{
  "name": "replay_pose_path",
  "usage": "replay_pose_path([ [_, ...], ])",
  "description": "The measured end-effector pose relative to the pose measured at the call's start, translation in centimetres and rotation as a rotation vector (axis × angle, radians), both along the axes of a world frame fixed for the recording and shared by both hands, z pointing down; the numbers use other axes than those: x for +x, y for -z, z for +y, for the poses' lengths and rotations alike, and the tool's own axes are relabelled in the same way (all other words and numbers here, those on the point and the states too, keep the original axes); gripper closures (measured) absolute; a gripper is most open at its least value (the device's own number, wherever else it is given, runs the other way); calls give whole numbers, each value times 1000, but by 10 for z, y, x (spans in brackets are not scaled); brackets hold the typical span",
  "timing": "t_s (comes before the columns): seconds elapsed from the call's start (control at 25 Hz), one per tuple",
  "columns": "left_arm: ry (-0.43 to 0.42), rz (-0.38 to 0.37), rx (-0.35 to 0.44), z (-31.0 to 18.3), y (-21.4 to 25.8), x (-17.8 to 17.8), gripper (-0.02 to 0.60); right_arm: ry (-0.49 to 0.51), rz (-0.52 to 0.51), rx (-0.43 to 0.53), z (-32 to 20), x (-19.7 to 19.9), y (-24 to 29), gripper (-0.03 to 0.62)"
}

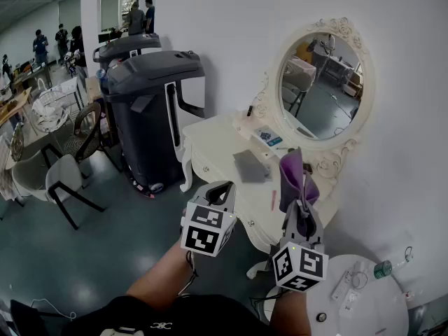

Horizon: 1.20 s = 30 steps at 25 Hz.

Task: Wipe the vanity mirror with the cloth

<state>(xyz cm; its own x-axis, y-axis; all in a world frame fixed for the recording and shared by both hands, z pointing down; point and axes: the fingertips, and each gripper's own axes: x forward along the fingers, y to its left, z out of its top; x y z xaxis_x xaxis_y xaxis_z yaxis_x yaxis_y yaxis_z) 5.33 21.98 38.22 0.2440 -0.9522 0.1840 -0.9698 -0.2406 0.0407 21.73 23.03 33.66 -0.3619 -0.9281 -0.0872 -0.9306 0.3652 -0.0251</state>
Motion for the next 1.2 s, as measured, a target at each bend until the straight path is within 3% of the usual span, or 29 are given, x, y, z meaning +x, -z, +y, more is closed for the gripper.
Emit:
replay_pose_path([
  [0.68, -38, -12, -22, -4, -17, -27, 577, -12, -39, 2, 0, -35, -2, 543],
  [1.2, -78, -8, -60, -17, -43, -59, 577, -37, 15, -28, -19, -73, -17, 543],
])
